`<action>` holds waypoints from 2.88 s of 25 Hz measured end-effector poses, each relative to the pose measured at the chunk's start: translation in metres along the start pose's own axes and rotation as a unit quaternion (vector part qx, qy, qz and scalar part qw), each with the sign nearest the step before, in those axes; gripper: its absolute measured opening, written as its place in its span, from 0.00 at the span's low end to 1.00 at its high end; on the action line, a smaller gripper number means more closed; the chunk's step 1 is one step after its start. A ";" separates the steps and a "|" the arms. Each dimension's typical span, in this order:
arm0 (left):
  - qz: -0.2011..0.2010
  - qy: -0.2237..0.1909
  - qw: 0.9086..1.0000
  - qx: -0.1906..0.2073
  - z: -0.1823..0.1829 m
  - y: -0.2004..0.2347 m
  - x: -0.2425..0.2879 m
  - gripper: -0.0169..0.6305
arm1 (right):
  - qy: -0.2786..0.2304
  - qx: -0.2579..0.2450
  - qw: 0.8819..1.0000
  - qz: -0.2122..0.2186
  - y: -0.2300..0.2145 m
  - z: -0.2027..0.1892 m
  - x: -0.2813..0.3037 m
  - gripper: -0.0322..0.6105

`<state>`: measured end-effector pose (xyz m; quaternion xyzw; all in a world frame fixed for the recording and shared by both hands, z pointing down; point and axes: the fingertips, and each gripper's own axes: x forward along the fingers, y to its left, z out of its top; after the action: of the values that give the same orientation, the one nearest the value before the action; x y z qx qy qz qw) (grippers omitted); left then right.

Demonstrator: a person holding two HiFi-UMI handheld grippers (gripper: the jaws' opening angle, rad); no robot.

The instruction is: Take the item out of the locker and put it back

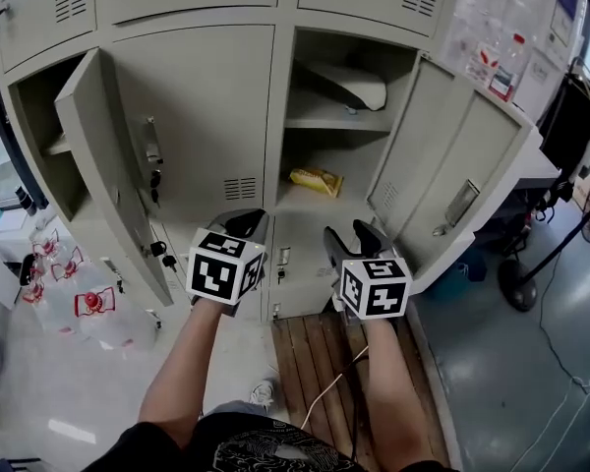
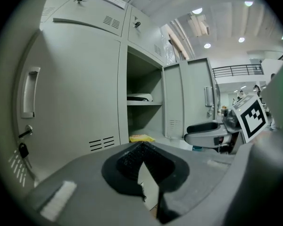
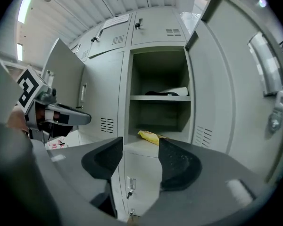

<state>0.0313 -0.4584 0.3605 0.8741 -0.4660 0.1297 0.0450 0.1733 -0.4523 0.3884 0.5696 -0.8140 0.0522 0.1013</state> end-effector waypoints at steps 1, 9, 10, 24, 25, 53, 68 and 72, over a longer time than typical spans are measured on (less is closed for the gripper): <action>0.000 0.001 1.000 0.000 0.001 0.004 0.006 0.03 | 0.002 -0.003 1.000 -0.001 -0.004 0.000 0.009 0.43; 0.005 0.007 1.000 0.004 0.006 0.032 0.039 0.03 | 0.022 -0.020 1.000 -0.001 -0.030 -0.002 0.073 0.41; 0.005 0.008 1.000 0.004 0.007 0.035 0.042 0.03 | 0.024 -0.021 0.999 -0.002 -0.033 -0.002 0.080 0.41; 0.003 0.016 1.000 0.009 0.013 0.050 0.060 0.03 | 0.082 -0.054 0.995 -0.014 -0.066 -0.023 0.159 0.38; 0.002 0.016 1.000 0.011 0.014 0.050 0.060 0.03 | 0.086 -0.061 0.994 -0.016 -0.068 -0.025 0.163 0.37; 0.007 0.022 1.000 0.011 0.007 0.063 0.050 0.03 | 0.113 -0.137 0.983 -0.046 -0.072 -0.024 0.175 0.10; 0.000 0.009 1.000 0.006 0.014 0.041 0.037 0.03 | 0.068 -0.148 0.985 -0.063 -0.074 0.010 0.121 0.10; -0.002 0.005 1.000 0.007 0.018 0.035 0.034 0.03 | 0.051 -0.153 0.985 -0.067 -0.073 0.024 0.104 0.10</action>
<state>0.0238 -0.5087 0.3511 0.8746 -0.4632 0.1370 0.0416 0.2051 -0.5776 0.3860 0.5976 -0.7659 -0.0513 0.2317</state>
